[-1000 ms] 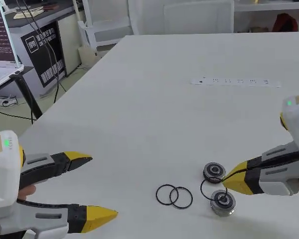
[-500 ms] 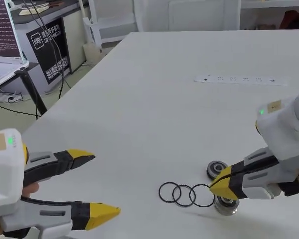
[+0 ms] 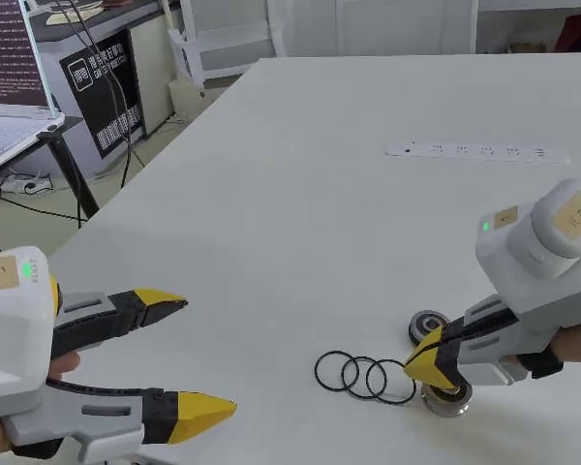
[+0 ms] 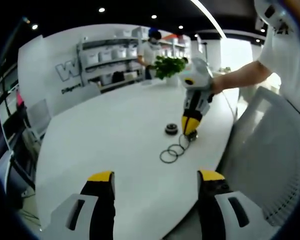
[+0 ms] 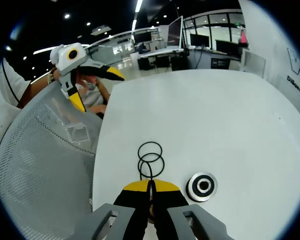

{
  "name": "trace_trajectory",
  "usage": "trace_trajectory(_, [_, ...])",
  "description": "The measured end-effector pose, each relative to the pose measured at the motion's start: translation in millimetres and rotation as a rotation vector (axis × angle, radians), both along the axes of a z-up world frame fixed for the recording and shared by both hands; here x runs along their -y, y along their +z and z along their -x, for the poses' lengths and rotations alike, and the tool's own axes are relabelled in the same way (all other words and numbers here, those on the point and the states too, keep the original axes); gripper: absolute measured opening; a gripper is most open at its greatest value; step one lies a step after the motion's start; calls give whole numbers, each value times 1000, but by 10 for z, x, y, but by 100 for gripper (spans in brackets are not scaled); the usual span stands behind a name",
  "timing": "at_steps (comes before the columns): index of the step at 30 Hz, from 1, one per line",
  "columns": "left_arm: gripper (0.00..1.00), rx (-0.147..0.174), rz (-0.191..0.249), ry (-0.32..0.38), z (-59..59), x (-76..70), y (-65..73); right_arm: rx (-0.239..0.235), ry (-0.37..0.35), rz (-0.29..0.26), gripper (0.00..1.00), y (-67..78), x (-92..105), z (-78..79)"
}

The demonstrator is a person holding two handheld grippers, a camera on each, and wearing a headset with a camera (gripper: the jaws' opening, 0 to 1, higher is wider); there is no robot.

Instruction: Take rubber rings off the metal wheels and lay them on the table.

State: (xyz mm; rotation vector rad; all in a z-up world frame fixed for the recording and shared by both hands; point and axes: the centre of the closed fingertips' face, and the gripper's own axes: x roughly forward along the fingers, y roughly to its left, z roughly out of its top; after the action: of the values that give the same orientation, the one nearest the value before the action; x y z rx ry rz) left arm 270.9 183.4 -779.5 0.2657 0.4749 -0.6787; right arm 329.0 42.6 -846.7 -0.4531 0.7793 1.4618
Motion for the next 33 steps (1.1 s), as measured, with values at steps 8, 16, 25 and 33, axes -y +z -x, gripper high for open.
trace_trajectory(8, [68, -2, -8, 6, 2, -31, 2, -23, -50, 19, 0, -75, 11, -78])
trace_trajectory(16, [68, -2, 7, 2, -9, 18, 0, -17, -67, 24, 0, -92, 1, -104])
trace_trajectory(25, [67, -1, 3, 11, 11, -22, 9, -5, -113, 33, 0, -113, 48, -191])
trace_trajectory(33, [67, 3, -1, 18, 23, -42, 22, 10, -109, 42, 2, -127, 45, -202])
